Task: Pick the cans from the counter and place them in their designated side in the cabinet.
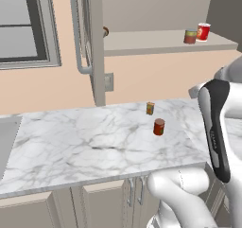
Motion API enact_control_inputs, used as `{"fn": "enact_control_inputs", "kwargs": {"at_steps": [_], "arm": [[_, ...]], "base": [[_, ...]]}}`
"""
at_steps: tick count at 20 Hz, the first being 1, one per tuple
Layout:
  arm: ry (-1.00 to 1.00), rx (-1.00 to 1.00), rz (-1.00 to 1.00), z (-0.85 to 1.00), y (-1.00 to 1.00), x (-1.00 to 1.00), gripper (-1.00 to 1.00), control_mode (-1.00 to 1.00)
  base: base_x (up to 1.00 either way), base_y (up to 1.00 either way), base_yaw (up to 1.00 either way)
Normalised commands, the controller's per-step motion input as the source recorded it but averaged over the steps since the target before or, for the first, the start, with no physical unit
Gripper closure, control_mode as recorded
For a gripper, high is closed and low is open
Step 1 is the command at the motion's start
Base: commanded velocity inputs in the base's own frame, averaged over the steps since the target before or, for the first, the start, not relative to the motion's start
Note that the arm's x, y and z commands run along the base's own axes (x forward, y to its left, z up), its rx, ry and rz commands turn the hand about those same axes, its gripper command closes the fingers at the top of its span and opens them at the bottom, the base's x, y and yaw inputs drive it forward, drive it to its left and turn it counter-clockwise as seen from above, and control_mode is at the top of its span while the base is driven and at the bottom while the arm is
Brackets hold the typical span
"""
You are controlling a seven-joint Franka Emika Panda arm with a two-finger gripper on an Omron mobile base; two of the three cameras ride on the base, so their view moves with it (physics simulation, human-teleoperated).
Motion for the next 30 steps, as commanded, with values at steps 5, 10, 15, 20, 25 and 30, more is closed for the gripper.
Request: {"fn": "enact_control_inputs", "kwargs": {"at_steps": [5,10,15,20,25,30], "arm": [[0.18,0.06,-0.02,-0.01,0.00,0.00,-1.00,-1.00],[0.03,0.07,0.00,-0.08,0.01,-0.05,-1.00,-1.00],[-0.01,0.05,0.00,-0.26,0.12,0.00,-1.00,-1.00],[-0.03,0.00,-0.02,-0.14,0.15,0.00,-1.00,-1.00],[0.00,0.00,-0.06,-0.03,0.14,0.02,-1.00,-1.00],[0.00,0.00,-0.06,-0.05,0.17,0.04,-1.00,-1.00]], "base": [[0.00,0.00,0.00],[0.00,0.00,0.00],[0.00,0.00,0.00],[0.00,0.00,0.00],[0.00,0.00,0.00],[0.00,0.00,0.00]]}}
